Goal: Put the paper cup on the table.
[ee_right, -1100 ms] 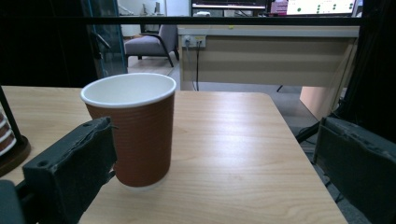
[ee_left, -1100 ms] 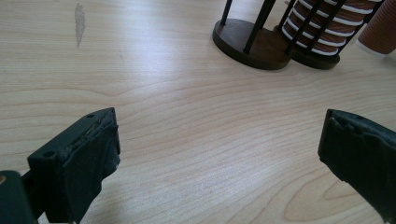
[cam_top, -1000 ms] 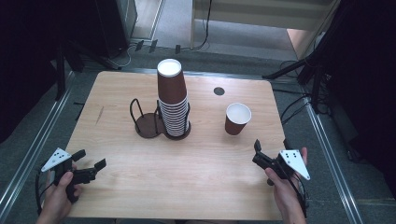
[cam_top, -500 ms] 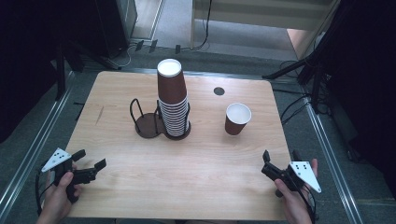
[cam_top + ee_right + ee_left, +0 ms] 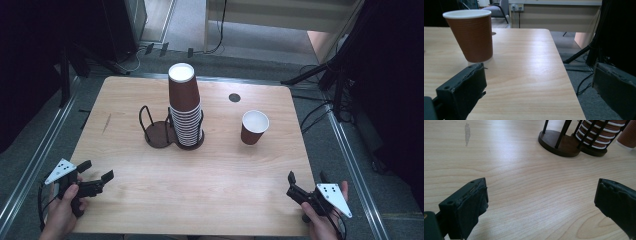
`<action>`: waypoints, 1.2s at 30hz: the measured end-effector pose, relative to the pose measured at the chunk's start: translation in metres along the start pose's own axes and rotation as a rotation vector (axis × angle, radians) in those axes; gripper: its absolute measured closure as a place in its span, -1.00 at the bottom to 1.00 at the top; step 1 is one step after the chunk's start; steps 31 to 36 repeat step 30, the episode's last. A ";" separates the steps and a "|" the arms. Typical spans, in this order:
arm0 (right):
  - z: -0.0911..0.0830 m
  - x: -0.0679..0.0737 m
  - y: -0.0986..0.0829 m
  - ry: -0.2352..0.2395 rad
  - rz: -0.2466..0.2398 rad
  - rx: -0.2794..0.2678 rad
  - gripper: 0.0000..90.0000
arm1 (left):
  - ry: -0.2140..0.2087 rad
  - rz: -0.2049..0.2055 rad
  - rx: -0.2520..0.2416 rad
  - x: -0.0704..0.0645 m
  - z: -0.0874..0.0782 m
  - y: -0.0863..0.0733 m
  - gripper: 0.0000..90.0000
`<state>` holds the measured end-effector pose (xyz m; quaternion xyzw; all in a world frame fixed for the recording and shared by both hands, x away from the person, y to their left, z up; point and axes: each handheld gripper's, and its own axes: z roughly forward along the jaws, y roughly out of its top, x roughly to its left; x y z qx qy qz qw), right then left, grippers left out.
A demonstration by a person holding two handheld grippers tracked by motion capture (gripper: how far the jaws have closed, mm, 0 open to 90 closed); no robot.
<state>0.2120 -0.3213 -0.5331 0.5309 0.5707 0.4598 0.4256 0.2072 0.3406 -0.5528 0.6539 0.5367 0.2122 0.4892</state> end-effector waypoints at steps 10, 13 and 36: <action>-0.007 -0.004 -0.010 -0.014 -0.002 0.021 -1.00 | 0.001 -0.001 0.001 0.000 0.000 0.000 -1.00; -0.010 -0.003 -0.012 -0.015 -0.010 0.025 -1.00 | 0.001 0.000 0.002 0.000 0.000 0.000 -1.00; -0.012 0.004 -0.017 -0.026 -0.061 0.042 -1.00 | -0.008 -0.008 0.004 0.001 0.001 0.000 -1.00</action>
